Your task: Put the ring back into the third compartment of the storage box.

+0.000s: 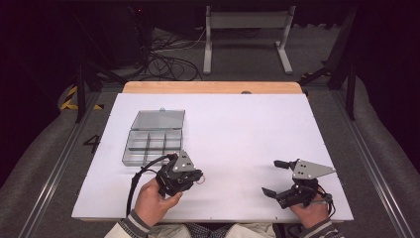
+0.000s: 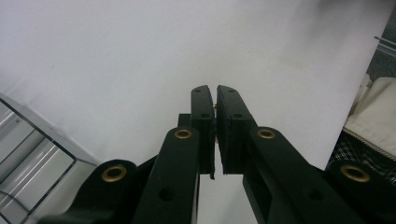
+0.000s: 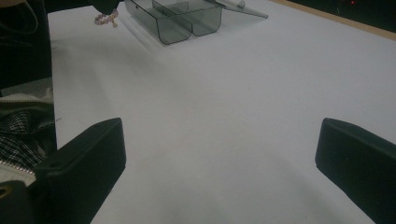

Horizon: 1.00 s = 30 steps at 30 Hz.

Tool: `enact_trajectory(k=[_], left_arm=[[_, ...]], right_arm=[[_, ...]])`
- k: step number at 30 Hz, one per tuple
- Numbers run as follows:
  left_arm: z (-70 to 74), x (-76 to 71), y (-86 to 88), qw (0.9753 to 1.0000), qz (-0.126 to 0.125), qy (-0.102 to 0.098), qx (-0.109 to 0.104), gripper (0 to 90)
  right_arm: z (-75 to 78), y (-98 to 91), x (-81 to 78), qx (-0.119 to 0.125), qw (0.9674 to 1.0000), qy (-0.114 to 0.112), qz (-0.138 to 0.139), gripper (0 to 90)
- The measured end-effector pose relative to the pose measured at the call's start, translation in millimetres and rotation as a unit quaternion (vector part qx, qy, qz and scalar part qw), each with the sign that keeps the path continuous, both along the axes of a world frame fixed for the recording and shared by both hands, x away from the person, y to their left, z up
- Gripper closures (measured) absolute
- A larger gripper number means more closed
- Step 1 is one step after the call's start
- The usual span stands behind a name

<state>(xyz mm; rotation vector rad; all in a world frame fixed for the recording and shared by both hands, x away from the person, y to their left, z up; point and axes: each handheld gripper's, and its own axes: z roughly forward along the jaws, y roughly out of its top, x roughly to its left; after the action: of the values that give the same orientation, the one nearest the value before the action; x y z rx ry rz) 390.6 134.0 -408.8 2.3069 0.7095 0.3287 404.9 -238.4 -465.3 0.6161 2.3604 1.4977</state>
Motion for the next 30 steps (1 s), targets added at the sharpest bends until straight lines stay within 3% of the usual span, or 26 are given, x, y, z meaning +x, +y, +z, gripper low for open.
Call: enact_trajectory(k=[16, 30], left_arm=[[14.3, 13.4, 11.5, 0.9994, 0.028, -0.015, -0.010, 86.0], [20.2, 27.0, 25.0, 0.9983, 0.053, -0.013, -0.019, 86.0]], right_arm=[[-0.2, 0.4, -0.1, 0.000, 1.0000, 0.000, 0.000, 2.5], [-0.3, 0.5, 0.0, -0.002, 1.0000, 0.000, 0.001, 2.5]])
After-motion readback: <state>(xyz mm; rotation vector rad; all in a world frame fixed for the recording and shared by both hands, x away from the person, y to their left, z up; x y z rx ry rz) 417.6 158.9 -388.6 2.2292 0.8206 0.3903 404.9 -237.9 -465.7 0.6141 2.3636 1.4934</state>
